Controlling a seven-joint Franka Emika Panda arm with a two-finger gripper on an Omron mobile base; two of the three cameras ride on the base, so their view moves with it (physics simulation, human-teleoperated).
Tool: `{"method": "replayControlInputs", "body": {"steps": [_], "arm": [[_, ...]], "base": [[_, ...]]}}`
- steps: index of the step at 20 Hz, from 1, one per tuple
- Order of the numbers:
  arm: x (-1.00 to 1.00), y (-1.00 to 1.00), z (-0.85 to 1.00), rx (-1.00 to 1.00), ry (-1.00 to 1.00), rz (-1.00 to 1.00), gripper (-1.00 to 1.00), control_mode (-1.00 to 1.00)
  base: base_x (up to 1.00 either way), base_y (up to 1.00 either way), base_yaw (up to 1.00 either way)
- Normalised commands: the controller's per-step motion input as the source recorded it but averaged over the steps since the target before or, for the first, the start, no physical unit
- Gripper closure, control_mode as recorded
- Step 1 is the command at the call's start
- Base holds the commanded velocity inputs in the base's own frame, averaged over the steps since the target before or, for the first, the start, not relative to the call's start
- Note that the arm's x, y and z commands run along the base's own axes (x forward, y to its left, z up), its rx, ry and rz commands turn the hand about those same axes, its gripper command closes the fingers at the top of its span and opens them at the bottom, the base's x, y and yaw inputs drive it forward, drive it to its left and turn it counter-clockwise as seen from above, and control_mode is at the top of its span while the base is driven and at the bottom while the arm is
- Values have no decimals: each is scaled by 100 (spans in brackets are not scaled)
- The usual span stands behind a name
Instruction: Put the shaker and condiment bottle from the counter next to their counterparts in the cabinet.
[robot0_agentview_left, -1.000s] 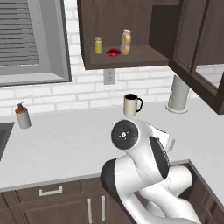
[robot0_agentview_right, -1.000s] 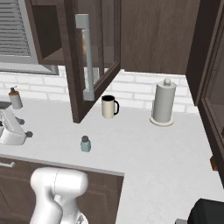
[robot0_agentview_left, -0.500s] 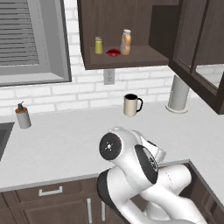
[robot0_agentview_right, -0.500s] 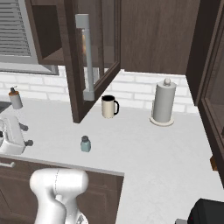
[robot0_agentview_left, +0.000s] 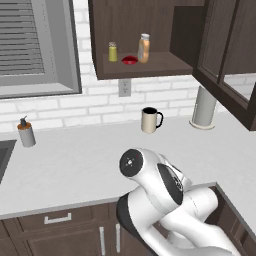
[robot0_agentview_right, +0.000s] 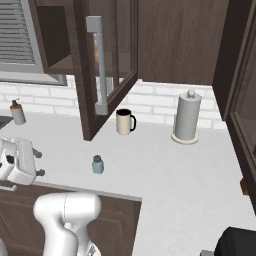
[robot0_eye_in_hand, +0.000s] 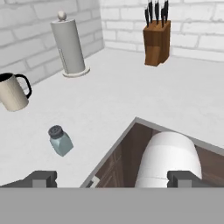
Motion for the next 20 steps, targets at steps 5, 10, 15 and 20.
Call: {"method": "replayControlInputs", "body": {"steps": [5,10,15,20], "arm": [[30,-32,-51,1,-1,-2,-100,-100],[41,-16,-55,0,-6,0,-100,-100],[34,-13,-41,0,-9,0,-100,-100],[31,-19,-31,0,-7,0,-100,-100]], "base": [[0,0,0],[0,0,0],[0,0,0],[0,0,0]]}}
